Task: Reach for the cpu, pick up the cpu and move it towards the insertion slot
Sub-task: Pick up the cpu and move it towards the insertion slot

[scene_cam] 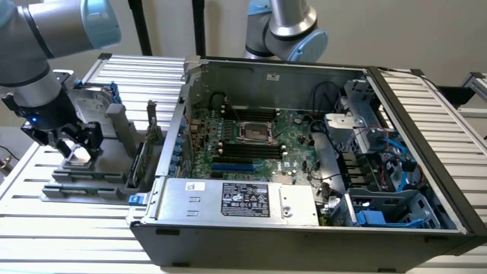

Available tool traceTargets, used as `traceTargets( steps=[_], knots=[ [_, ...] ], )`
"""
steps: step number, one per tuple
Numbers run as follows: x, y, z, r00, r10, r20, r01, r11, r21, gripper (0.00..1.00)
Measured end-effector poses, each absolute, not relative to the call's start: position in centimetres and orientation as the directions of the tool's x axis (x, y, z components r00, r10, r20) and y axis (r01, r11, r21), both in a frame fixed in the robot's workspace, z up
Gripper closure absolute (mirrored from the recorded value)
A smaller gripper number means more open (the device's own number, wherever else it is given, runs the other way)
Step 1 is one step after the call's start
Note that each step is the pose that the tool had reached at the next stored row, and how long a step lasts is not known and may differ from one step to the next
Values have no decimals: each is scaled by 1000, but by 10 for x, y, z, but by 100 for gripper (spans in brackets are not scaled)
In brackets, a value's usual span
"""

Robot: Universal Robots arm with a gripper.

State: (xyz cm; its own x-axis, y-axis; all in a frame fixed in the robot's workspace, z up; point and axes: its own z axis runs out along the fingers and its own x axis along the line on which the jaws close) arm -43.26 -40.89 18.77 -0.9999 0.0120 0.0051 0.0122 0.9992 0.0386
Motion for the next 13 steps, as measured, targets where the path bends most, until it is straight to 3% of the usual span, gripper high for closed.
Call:
traceTargets(
  steps=[13],
  knots=[
    [-433,-407,186,-1000,12,9,12,999,39,37]
  ],
)
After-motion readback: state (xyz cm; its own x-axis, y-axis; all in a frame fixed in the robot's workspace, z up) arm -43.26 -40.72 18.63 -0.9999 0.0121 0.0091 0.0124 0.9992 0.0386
